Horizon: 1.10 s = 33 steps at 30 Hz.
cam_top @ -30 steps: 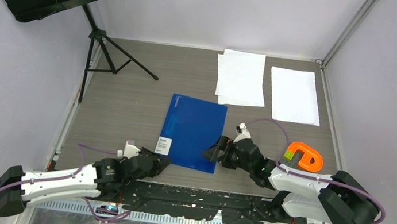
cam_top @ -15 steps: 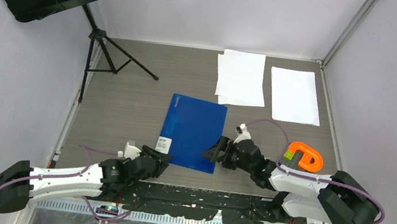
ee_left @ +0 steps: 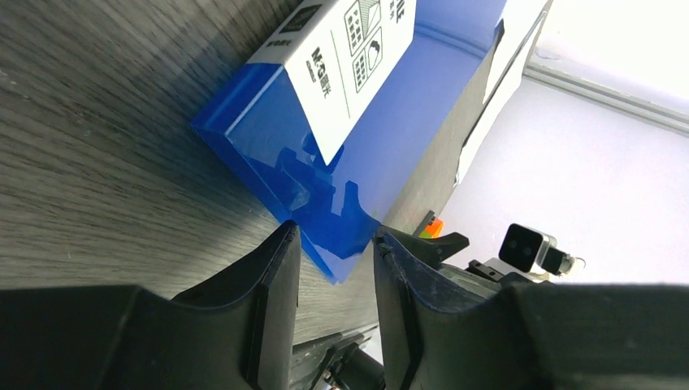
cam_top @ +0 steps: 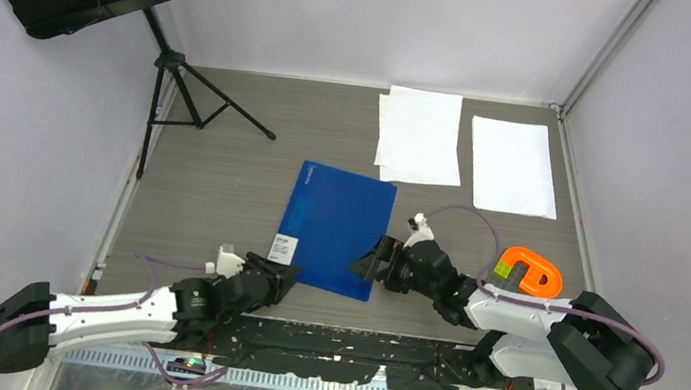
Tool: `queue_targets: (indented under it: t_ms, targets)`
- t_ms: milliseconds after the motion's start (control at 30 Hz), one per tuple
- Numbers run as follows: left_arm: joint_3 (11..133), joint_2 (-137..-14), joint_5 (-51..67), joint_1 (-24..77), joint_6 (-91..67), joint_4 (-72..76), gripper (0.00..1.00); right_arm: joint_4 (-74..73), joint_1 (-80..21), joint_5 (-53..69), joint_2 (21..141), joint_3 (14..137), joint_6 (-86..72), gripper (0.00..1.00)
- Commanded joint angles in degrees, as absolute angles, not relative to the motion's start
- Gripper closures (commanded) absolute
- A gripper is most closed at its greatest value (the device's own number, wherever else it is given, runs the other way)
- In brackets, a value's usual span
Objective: Put the files into the folder
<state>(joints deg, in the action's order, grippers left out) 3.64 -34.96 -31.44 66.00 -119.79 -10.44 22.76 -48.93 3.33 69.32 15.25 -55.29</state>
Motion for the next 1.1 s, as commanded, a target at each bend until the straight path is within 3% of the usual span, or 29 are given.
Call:
queue_targets:
  t_ms: [0,500,1067]
  targets:
    - [2.7,-34.2,-33.4,66.3,-124.8,-9.4,0.63,23.2,-48.8,3.5,70.8,16.4,-54.0,0.0]
    - [1.9,-37.5,-39.1,66.3,-126.9,-4.0,0.65,24.6,-48.8,4.5,72.4,16.4,-54.5,0.0]
    - [2.6,-40.7,-41.0,66.2,-126.8,3.3,0.76,26.9,-48.8,5.4,75.4,17.9,-55.3,0.0]
